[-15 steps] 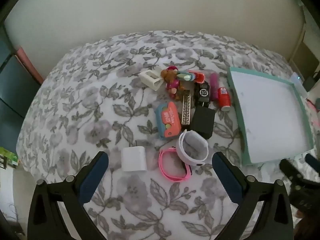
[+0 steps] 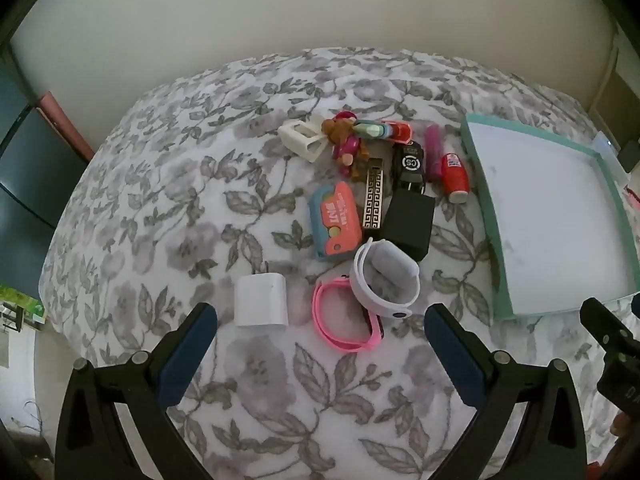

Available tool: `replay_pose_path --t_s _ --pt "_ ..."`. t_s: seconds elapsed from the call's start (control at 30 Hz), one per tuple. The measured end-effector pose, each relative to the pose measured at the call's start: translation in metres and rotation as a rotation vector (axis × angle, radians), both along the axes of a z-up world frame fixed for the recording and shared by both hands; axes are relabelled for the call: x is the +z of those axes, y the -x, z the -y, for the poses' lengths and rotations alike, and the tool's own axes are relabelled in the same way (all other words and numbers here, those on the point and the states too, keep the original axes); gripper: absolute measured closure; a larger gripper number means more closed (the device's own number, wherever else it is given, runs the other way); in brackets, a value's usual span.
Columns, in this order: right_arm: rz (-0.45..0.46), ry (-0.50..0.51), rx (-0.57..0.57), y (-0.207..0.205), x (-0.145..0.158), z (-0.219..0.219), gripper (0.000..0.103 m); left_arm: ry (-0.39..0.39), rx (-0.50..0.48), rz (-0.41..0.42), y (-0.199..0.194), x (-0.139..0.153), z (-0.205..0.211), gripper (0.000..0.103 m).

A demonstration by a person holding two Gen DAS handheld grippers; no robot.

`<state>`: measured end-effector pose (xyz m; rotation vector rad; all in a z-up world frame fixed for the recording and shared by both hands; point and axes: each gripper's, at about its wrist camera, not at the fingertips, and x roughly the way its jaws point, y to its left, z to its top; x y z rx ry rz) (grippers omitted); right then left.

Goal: Organize rigid objects

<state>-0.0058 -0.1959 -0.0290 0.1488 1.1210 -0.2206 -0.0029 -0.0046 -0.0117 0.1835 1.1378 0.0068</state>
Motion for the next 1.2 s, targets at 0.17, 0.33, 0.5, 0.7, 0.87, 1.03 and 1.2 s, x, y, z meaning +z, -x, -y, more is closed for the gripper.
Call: replay_pose_path --t_s 0.17,0.33,0.5,0.7,0.87,1.03,1.2 --pt "-0.016 0.008 0.000 -0.001 -0.001 -0.001 0.000 -0.014 0.004 -0.006 0.003 -0.007 0.004 0.000" --pt "-0.027 0.010 -0.004 0.000 -0.002 0.000 0.000 -0.017 0.016 -0.013 0.002 -0.008 0.005 0.000" --pt "-0.029 0.009 -0.004 -0.001 -0.002 0.001 0.000 -0.020 0.017 -0.016 0.002 -0.010 0.007 0.000" --pt "-0.032 0.012 -0.004 -0.001 -0.002 0.001 0.000 -0.022 0.019 -0.012 0.003 -0.012 0.008 0.000" --pt "-0.034 0.014 -0.003 -0.002 -0.002 0.001 0.000 -0.016 0.022 -0.013 0.004 -0.012 0.009 0.000" --pt "-0.035 0.016 0.000 -0.002 -0.002 0.000 0.000 -0.014 0.026 -0.013 0.004 -0.013 0.009 0.000" --pt "-0.036 0.017 0.001 -0.002 -0.002 0.000 0.000 -0.014 0.032 -0.015 0.004 -0.015 0.009 0.000"
